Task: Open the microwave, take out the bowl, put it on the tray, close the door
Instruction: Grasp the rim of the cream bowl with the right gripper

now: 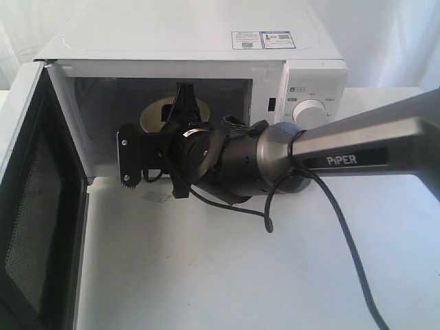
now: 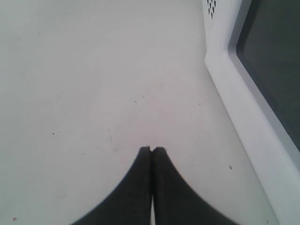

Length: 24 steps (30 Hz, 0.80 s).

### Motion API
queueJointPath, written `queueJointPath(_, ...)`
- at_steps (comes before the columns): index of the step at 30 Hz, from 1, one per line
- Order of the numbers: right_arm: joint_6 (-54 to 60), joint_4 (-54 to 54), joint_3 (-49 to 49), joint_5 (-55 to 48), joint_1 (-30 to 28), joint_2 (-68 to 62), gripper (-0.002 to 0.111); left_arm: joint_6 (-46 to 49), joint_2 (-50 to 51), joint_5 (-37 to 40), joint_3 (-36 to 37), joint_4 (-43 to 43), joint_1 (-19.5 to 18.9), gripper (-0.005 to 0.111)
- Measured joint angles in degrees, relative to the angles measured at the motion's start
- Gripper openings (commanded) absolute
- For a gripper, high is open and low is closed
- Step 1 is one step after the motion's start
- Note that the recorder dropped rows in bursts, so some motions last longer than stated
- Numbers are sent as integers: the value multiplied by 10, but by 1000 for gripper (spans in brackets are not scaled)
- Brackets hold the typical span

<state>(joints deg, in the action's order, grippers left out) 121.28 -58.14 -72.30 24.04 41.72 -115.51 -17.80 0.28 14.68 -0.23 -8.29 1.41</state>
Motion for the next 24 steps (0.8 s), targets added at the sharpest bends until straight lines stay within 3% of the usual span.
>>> queueJointPath(24, 0, 0, -38, -25, -21, -43, 57, 0, 0, 0, 0, 0, 0, 0)
